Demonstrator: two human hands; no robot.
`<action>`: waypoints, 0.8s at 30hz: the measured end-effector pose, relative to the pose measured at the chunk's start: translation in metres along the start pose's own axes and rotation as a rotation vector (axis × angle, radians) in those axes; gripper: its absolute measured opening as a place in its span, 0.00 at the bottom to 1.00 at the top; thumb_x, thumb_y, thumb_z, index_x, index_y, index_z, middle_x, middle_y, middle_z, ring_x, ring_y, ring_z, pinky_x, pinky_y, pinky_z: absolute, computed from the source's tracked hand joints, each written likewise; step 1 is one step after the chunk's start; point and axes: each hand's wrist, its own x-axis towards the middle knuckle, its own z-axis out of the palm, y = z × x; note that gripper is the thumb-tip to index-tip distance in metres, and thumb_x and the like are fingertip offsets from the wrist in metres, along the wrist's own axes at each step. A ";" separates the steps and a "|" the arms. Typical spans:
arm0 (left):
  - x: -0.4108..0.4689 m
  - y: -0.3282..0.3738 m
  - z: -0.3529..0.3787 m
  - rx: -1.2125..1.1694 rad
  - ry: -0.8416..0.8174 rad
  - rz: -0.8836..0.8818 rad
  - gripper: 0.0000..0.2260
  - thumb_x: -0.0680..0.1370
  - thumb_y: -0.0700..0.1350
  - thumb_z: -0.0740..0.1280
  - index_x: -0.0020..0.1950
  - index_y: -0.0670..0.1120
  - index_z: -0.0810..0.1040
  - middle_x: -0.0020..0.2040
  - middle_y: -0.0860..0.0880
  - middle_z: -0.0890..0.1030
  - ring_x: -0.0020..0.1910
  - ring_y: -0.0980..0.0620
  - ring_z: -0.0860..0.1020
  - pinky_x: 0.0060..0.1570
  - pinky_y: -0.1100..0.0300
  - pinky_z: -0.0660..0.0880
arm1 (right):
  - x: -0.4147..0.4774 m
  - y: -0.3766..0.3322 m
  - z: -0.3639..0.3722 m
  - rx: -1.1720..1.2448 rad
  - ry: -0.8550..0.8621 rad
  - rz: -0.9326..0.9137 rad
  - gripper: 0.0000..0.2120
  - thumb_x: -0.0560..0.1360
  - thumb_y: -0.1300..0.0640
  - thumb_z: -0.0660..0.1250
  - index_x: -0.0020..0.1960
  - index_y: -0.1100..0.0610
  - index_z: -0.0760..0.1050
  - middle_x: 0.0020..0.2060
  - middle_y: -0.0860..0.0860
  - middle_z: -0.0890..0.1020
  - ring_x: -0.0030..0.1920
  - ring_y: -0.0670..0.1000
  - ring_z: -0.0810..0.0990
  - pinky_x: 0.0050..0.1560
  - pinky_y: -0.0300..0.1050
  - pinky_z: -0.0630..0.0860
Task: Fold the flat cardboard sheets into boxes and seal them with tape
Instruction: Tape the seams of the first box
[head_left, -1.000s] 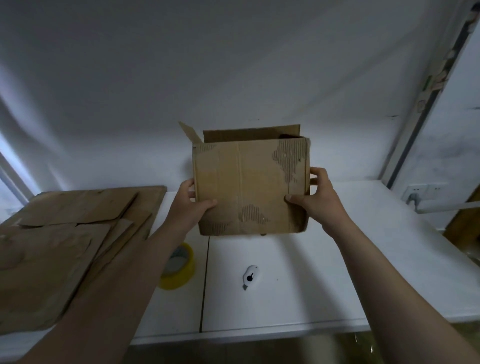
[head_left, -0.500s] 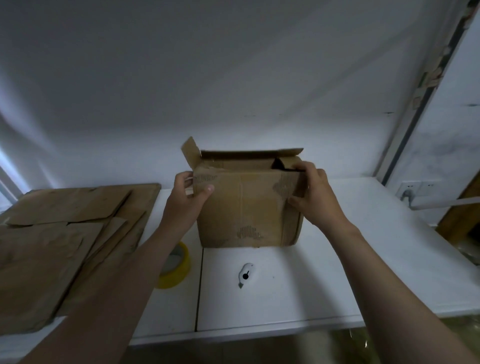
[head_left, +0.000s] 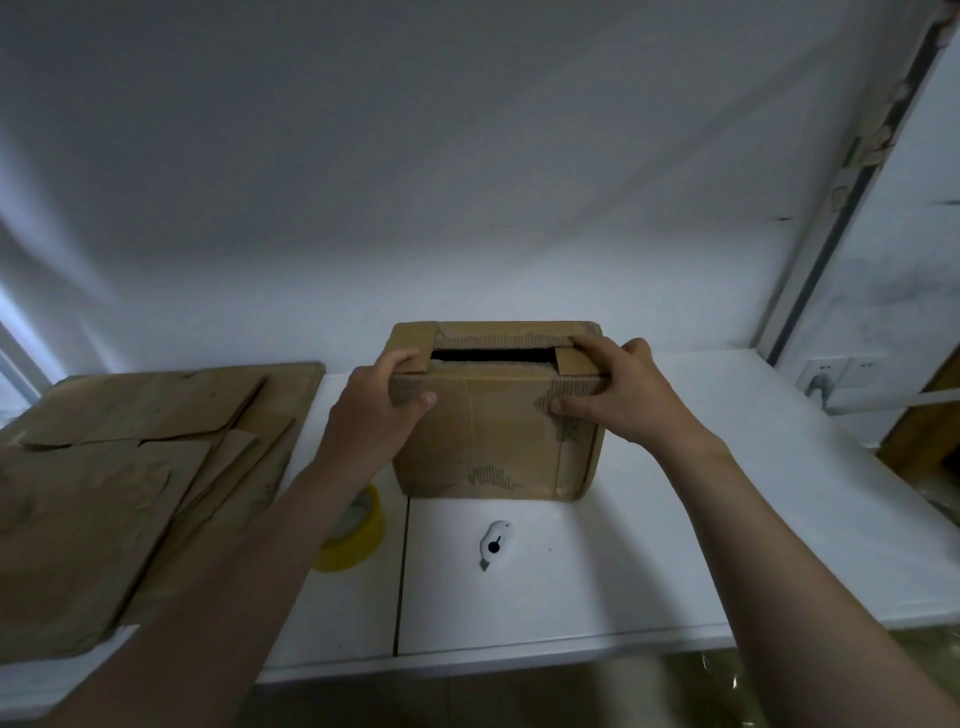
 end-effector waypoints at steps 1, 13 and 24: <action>0.000 0.002 0.002 0.020 0.023 0.000 0.23 0.79 0.54 0.69 0.73 0.57 0.70 0.66 0.47 0.73 0.57 0.51 0.74 0.53 0.56 0.75 | 0.000 0.002 0.000 -0.004 0.003 0.003 0.36 0.67 0.48 0.80 0.71 0.38 0.67 0.61 0.49 0.63 0.55 0.50 0.75 0.49 0.42 0.76; 0.053 0.035 0.050 0.054 -0.155 0.115 0.32 0.78 0.53 0.72 0.78 0.58 0.63 0.81 0.48 0.51 0.77 0.41 0.63 0.71 0.48 0.66 | 0.002 0.029 -0.029 -0.085 -0.014 0.000 0.34 0.58 0.33 0.78 0.54 0.44 0.64 0.69 0.48 0.66 0.73 0.58 0.64 0.72 0.60 0.66; 0.095 0.113 0.114 0.174 -0.223 0.225 0.33 0.77 0.61 0.68 0.78 0.61 0.58 0.78 0.48 0.61 0.75 0.40 0.64 0.68 0.44 0.69 | -0.010 0.076 -0.075 -0.188 0.531 0.295 0.38 0.64 0.35 0.78 0.63 0.50 0.64 0.63 0.54 0.64 0.62 0.61 0.68 0.53 0.56 0.75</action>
